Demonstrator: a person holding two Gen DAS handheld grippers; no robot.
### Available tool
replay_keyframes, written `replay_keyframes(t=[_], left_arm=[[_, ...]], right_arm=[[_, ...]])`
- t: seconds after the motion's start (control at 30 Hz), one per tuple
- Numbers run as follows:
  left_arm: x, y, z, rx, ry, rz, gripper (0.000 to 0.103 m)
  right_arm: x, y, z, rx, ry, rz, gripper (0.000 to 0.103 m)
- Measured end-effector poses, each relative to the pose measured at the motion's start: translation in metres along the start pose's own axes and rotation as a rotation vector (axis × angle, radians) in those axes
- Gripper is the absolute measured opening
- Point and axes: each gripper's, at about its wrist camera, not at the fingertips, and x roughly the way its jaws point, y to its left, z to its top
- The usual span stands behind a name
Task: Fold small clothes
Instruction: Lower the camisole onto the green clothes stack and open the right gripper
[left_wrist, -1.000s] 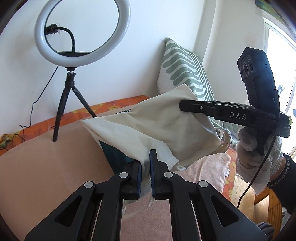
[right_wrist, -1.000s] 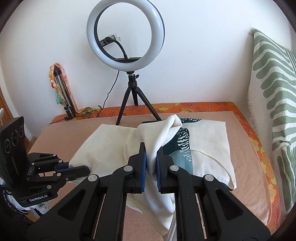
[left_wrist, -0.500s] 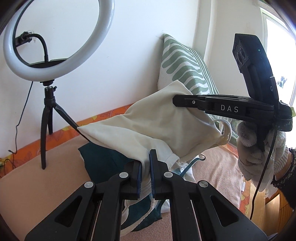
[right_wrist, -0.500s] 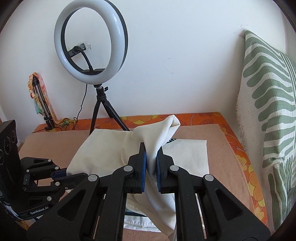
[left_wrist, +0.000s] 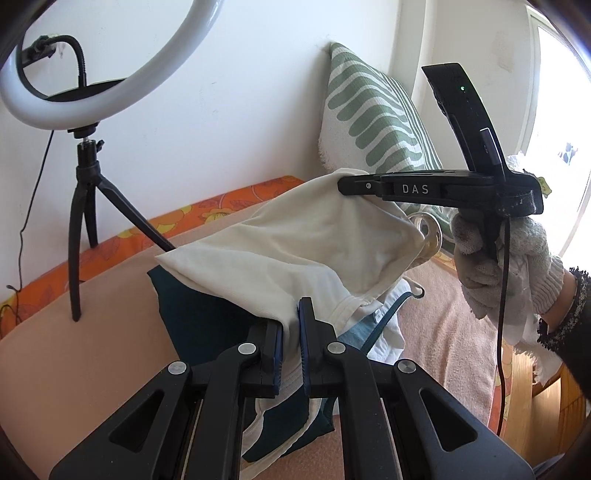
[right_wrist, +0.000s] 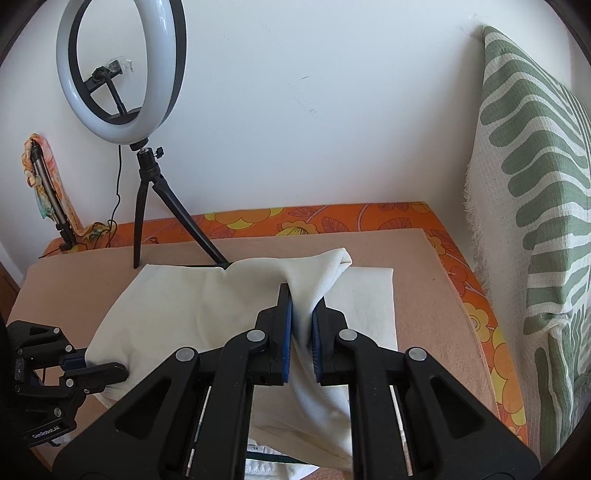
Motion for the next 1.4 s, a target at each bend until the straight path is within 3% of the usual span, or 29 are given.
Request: replay_keyframes(t=[0.1, 0.17, 0.23, 0.33, 0.37, 0.8, 1.4], left_arm=[[-0.002, 0.003, -0.002, -0.01, 0.015, -0.004, 0.009], [-0.003, 0.004, -0.002, -0.017, 0.036, -0.001, 0.021], [-0.009, 0.003, -0.003, -0.012, 0.026, 0.021, 0.057], [-0.02, 0.001, -0.002, 0.017, -0.017, 0.076, 0.081], [-0.021, 0.001, -0.002, 0.022, -0.016, 0.084, 0.081], [-0.037, 0.0, -0.009, -0.005, 0.003, 0.125, 0.081], [-0.123, -0.013, -0.028, -0.017, -0.08, 0.147, 0.082]], right_arm=[[0.007, -0.004, 0.001, -0.007, 0.017, -0.054, 0.01], [0.013, -0.008, 0.003, 0.003, 0.043, -0.105, 0.01], [0.017, -0.011, 0.005, 0.007, 0.055, -0.145, 0.014], [0.016, -0.014, 0.006, 0.017, 0.047, -0.174, 0.071], [0.013, -0.016, 0.006, 0.027, 0.026, -0.162, 0.076], [-0.011, -0.009, 0.008, 0.046, 0.003, -0.165, 0.077], [-0.083, 0.059, -0.003, 0.002, -0.057, -0.177, 0.083]])
